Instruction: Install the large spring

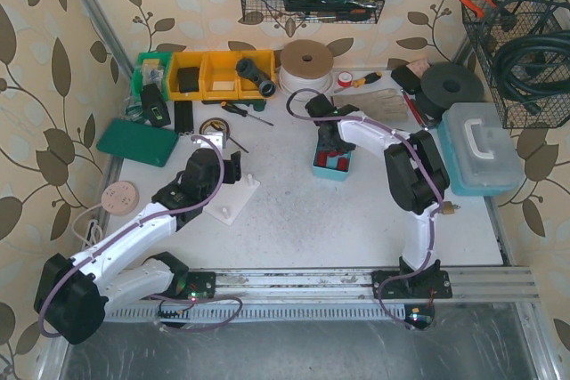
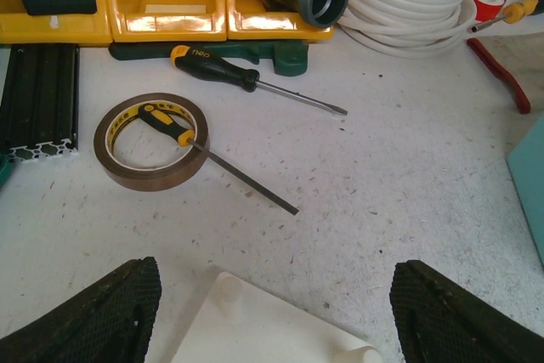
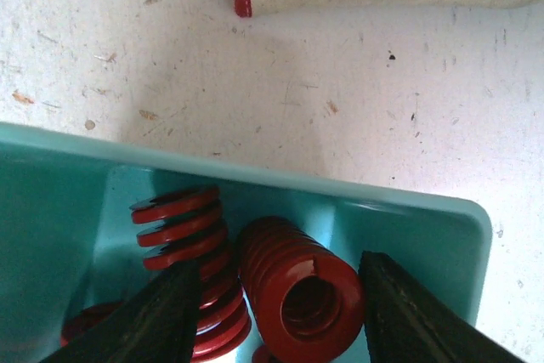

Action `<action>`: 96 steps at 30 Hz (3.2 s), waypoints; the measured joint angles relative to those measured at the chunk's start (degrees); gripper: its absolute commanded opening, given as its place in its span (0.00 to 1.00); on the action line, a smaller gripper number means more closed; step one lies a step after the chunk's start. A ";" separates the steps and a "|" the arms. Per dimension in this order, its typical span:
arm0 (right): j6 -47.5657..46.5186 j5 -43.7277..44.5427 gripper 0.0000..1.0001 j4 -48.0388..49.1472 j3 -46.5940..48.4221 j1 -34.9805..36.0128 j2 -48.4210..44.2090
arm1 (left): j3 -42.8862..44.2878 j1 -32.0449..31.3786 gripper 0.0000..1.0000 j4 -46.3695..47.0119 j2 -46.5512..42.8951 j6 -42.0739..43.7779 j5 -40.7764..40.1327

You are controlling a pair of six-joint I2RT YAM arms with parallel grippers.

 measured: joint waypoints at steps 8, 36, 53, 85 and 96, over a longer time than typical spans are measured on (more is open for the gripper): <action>3.02 1.38 0.42 0.11 0.07 -0.02 0.24 | -0.13 0.00 0.77 0.00 -0.70 0.00 0.00; 3.50 0.87 0.00 3.04 -3.32 0.00 -6.64 | -2.84 0.00 0.71 2.49 -1.68 1.70 0.87; -6.73 -15.50 0.00 35.78 -33.79 7.91 -47.08 | -7.63 0.00 0.59 17.29 -3.87 -25.07 13.73; -51.87 -16.68 0.00 86.40 -41.05 26.25 -30.82 | -2.95 0.00 0.56 26.88 -4.35 -76.39 14.56; -53.88 -15.39 0.00 90.97 -37.94 28.02 -26.64 | -3.67 0.33 0.53 24.37 -4.28 -79.56 12.92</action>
